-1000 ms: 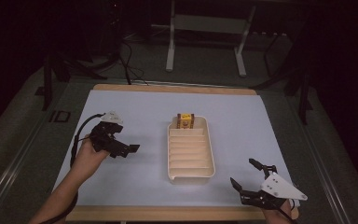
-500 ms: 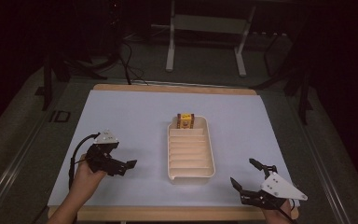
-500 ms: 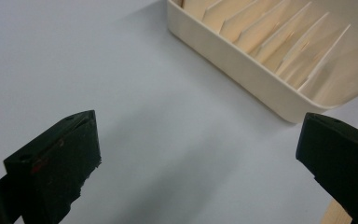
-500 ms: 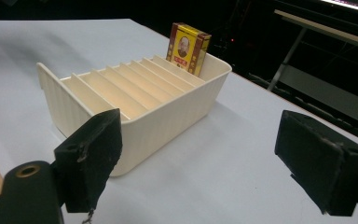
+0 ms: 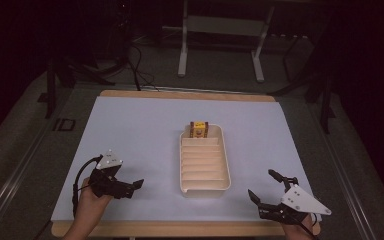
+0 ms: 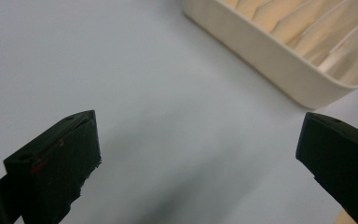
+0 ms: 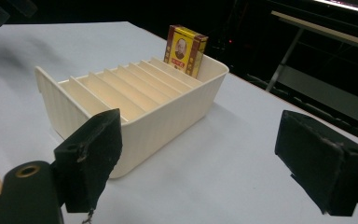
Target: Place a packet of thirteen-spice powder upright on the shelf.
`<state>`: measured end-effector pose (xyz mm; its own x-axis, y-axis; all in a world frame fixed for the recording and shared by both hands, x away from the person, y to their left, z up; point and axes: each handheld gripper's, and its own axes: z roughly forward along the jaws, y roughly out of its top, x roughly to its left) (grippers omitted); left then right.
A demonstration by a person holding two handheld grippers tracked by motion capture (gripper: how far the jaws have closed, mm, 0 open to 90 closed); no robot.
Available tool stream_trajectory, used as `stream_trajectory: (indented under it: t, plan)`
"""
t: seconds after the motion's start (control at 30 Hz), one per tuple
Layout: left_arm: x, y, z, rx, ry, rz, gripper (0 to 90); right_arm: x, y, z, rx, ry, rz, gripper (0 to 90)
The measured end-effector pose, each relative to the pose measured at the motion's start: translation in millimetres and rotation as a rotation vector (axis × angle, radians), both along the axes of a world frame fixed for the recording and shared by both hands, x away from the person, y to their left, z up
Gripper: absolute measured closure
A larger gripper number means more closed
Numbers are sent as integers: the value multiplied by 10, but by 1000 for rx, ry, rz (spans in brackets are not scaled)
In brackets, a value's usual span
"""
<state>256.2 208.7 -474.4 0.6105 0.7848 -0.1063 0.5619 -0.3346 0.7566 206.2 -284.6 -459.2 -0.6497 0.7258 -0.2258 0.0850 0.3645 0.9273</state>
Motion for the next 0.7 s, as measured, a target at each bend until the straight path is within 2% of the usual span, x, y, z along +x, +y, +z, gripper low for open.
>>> stream_trajectory:
  t: [0.1,0.4,0.5,0.6,0.7]
  plan:
    - [-31,26,-25,-7,-9,-1,0,-1,-4,3,2,-1,0,148]
    - [-113,36,-73,31,-22,15,0,-8,-3,8,-4,-7,5,148]
    - [-106,40,-79,5,-14,2,0,-3,-6,7,-5,-7,4,148]
    - [-98,21,-77,26,-31,0,0,5,-4,1,-8,-3,-2,148]
    - [-93,16,-87,16,-32,-6,0,12,-4,-3,-16,-5,-7,148]
